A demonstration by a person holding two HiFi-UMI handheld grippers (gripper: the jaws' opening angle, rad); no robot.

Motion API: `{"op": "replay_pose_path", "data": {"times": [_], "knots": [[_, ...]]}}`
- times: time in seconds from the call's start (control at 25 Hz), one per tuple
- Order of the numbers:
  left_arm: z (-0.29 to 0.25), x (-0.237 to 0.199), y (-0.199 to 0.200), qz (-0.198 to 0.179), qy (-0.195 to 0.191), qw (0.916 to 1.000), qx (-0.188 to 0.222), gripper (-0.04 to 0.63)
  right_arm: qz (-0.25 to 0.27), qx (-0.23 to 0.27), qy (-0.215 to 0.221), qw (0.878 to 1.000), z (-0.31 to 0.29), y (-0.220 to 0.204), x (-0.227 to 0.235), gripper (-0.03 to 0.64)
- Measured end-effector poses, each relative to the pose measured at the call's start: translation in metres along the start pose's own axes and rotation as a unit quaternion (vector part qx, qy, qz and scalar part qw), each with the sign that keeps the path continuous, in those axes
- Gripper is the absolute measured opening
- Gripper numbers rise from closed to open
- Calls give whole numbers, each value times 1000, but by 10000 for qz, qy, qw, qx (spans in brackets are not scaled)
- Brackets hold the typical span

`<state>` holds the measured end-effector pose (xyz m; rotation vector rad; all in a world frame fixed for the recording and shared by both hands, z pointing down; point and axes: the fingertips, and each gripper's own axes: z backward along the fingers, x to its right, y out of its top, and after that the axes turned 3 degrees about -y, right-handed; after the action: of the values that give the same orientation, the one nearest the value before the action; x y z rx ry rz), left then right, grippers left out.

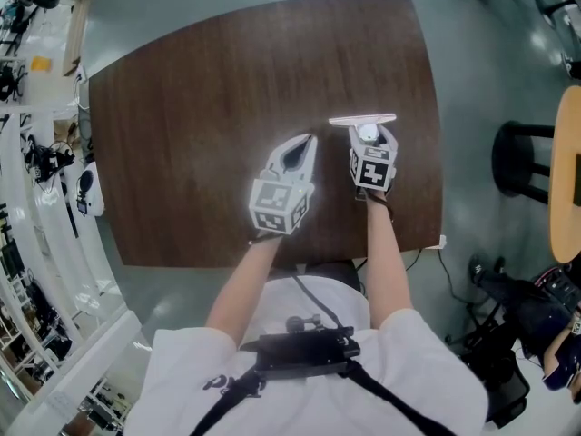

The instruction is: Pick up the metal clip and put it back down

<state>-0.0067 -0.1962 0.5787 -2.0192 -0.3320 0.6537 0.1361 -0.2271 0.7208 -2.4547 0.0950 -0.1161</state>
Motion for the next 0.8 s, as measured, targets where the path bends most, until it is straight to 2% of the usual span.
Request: {"op": "replay_pose_path", "data": {"times": [0.4, 0.6, 0.8], "knots": [[54, 15, 15, 16, -3, 9993, 385, 9, -244, 996, 78, 9947, 99, 31, -24, 299], [95, 22, 34, -42, 15, 9972, 740, 9, -210, 1700, 217, 9850, 165, 56, -52, 299], [145, 28, 63, -358, 150, 9925, 1159, 9, -157, 2394, 399, 9700, 233, 80, -85, 299]]}}
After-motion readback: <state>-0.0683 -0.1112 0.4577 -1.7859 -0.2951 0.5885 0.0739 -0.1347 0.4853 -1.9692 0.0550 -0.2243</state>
